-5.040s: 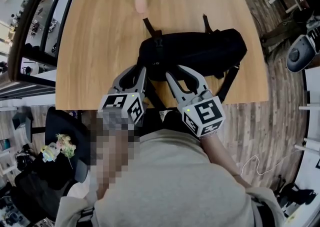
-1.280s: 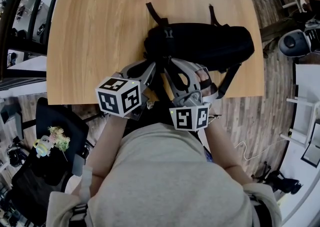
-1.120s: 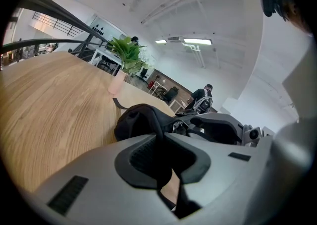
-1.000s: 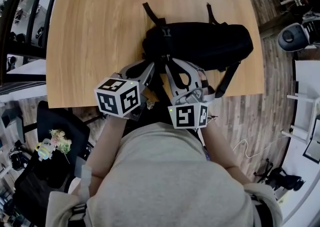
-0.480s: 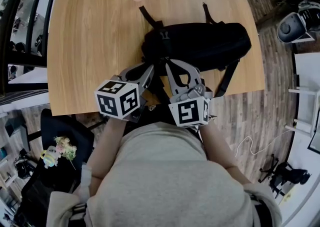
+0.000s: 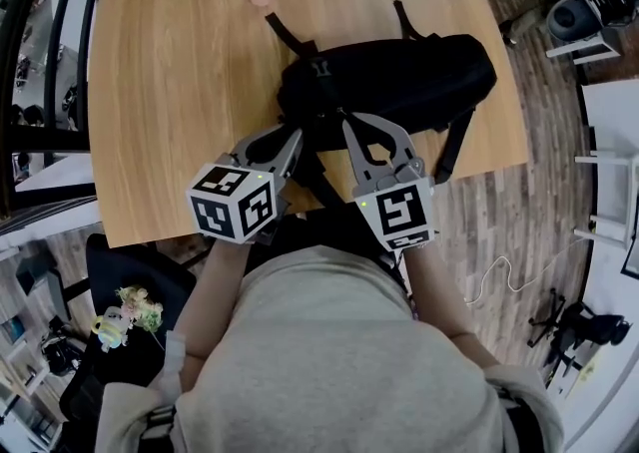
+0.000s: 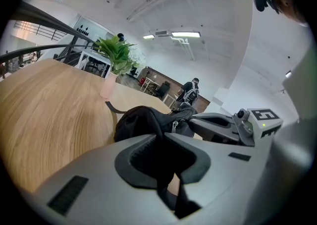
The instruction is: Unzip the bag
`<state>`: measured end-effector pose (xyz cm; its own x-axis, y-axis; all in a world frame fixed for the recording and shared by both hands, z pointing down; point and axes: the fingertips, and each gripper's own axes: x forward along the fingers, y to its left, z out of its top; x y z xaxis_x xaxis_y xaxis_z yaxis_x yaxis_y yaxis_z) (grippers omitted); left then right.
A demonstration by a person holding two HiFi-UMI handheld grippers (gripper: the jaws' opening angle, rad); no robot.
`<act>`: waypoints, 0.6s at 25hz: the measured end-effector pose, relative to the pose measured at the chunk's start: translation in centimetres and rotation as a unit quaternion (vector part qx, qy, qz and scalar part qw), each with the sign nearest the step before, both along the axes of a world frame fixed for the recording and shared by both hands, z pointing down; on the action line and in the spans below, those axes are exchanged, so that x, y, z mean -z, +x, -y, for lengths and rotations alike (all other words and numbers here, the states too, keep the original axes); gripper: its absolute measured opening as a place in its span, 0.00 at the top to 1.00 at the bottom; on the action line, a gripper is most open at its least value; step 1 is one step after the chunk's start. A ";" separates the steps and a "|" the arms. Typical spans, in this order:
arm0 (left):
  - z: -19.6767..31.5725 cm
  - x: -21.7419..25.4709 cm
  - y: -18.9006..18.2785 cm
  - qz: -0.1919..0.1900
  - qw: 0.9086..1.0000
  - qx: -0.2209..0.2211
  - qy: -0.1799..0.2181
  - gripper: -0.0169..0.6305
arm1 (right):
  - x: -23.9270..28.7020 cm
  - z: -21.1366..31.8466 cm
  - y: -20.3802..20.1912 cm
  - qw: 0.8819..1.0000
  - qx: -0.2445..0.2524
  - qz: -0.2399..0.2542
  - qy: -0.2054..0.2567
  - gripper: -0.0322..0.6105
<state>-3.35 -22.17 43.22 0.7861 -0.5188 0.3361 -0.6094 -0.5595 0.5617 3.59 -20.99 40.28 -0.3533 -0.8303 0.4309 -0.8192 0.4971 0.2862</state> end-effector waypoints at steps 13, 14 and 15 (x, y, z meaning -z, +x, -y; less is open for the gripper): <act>0.7 -0.5 -0.4 0.024 0.995 0.097 -0.002 0.89 | 0.2 1.4 6.1 0.999 0.013 0.040 -0.017 0.93; 0.7 -0.6 -0.5 0.025 0.994 0.110 -0.004 0.89 | 0.2 1.4 6.6 0.999 0.015 0.043 -0.021 0.93; 0.7 -0.6 -0.5 0.027 0.992 0.121 -0.005 0.89 | 0.2 1.5 7.3 0.999 0.017 0.044 -0.025 0.93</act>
